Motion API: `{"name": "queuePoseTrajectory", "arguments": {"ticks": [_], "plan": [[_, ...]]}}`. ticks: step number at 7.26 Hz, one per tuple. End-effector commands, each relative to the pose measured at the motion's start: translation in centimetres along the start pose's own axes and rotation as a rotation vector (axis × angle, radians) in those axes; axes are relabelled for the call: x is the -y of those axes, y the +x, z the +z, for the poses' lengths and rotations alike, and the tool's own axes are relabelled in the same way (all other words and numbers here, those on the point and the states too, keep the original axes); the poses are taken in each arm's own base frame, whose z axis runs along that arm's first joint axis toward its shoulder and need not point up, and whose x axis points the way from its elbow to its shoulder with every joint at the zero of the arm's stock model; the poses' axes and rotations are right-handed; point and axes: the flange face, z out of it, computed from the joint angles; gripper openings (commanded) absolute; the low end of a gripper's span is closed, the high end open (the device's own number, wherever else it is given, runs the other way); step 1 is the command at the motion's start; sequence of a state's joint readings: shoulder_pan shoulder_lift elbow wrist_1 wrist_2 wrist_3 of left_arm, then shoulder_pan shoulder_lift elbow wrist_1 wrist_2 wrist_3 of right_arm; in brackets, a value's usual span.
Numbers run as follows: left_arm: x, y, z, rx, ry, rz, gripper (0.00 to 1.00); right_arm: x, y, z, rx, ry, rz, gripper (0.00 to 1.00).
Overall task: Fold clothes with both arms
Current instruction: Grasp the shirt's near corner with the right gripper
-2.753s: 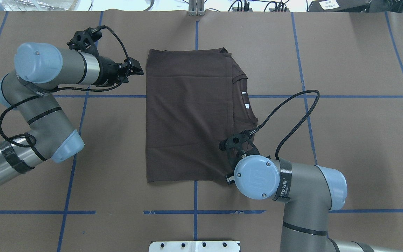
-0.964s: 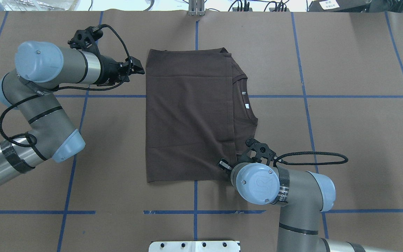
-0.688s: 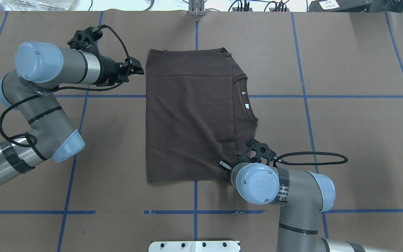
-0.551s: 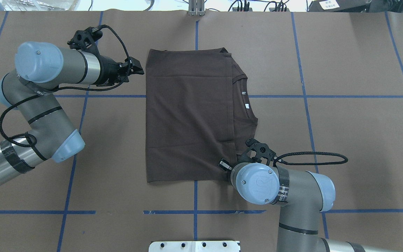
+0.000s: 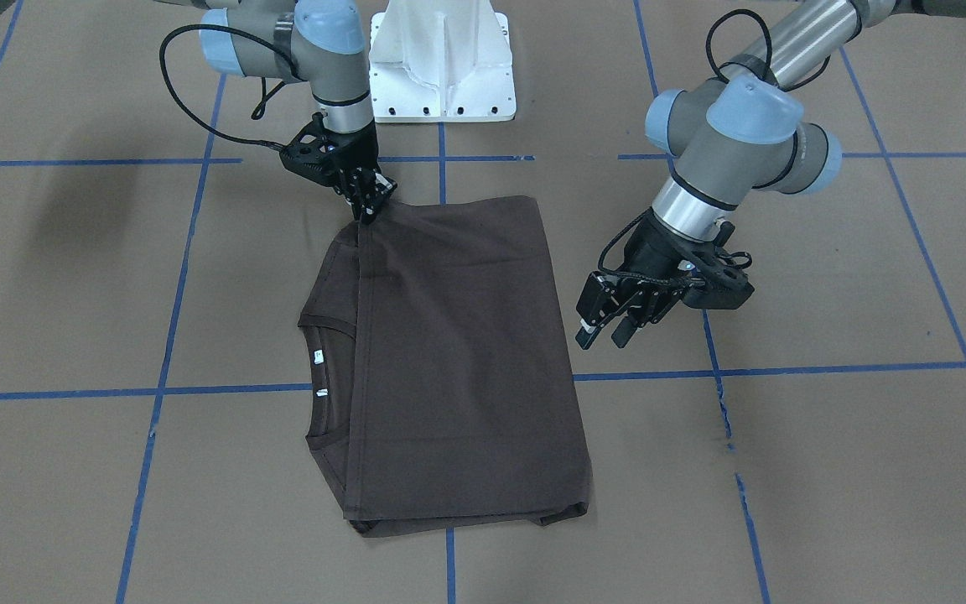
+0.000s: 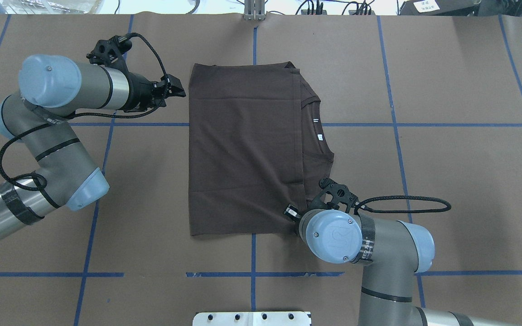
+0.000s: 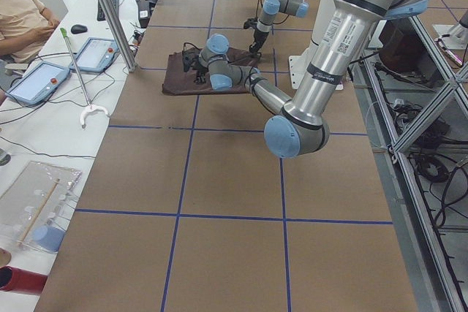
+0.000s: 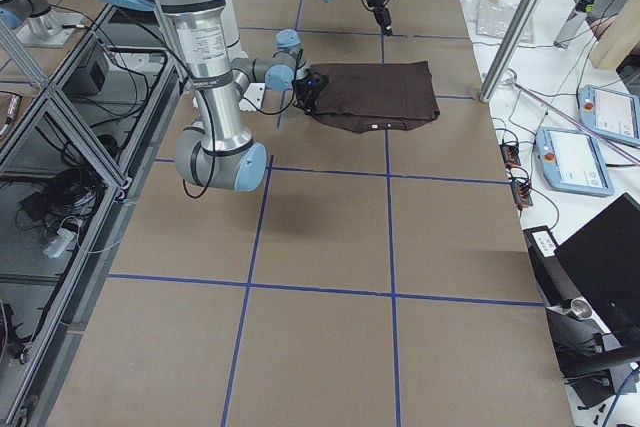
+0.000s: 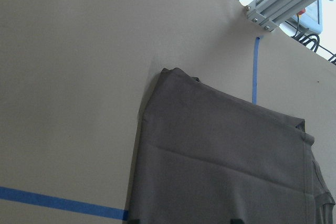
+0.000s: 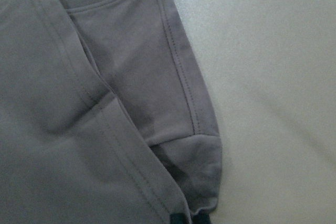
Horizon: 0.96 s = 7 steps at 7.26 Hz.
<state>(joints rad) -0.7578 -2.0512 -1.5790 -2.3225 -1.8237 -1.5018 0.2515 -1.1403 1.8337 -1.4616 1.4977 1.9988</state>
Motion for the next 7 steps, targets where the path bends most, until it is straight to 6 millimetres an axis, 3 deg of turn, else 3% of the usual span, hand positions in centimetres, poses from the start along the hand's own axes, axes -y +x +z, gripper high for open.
{"name": "queuePoseTrajectory", "arguments": {"ticks": [1, 5, 6, 7], "plan": [[0.1, -0.3, -0.1, 0.002, 0.003, -0.001, 0.66, 0.3, -0.1, -0.1, 0.003, 0.001, -0.006, 0.00], [-0.2, 0.4, -0.7, -0.015, 0.002, -0.034, 0.66, 1.6, -0.5, -2.4, 0.012, -0.014, 0.009, 0.00], [-0.9, 1.2, -1.1, -0.033, -0.005, -0.063, 0.66, 1.6, -0.5, -2.5, 0.010, -0.014, 0.009, 0.00], [-2.8, 1.4, -1.6, -0.042, -0.009, -0.097, 0.66, 1.8, -0.1, -3.5, 0.022, -0.021, 0.009, 0.00]]}}
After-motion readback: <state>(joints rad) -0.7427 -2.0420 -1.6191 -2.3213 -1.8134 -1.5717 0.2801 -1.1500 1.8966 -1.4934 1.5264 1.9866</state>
